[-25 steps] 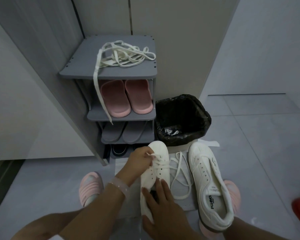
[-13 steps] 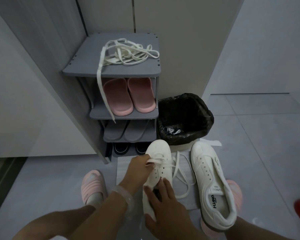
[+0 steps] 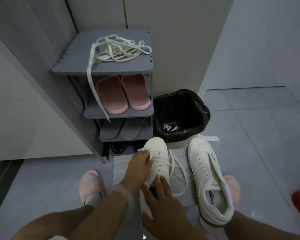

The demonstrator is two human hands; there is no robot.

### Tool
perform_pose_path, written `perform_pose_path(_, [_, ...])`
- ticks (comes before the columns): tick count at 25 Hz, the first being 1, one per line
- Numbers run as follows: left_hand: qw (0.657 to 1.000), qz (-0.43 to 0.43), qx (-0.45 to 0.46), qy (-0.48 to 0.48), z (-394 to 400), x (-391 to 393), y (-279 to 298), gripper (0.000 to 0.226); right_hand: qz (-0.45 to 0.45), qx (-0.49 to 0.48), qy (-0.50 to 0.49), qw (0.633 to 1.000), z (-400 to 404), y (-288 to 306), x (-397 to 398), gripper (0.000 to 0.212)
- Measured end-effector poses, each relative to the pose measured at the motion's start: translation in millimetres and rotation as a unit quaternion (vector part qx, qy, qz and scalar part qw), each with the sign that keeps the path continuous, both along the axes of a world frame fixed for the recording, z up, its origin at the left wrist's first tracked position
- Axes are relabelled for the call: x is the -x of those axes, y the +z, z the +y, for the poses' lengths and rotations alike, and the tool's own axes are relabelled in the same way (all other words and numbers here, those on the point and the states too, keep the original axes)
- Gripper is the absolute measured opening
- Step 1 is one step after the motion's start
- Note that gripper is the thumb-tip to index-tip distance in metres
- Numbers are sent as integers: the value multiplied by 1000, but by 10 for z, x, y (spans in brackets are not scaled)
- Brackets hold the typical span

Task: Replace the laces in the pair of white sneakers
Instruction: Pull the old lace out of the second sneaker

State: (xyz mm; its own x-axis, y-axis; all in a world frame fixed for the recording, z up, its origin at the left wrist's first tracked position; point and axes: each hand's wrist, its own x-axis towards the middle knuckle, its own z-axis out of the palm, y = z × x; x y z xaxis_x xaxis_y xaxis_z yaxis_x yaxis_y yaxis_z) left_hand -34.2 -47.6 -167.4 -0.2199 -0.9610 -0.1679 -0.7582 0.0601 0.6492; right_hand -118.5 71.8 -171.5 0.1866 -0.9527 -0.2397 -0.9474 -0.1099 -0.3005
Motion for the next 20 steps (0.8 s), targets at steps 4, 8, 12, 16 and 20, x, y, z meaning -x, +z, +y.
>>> perform_pose_path(4, [958,125,149,211,-283,-150,345,17,-13,3,-7,1000,-7,-5,8,66])
perform_pose_path(8, [990,108,-63,70,5,-188,91,10,-19,1,-12,1000,5,4,-14,66])
perform_pose_path(12, [1000,14,-8,15,69,-80,-143,29,-2,27,-13,1000,3,45,7,68])
perform_pose_path(16, [976,164,59,132,-56,-26,272,23,-8,29,16,999,6,56,-2,65])
perform_pose_path(20, [908,349,-12,231,-234,-78,562,21,-10,14,-3,1000,7,43,1,71])
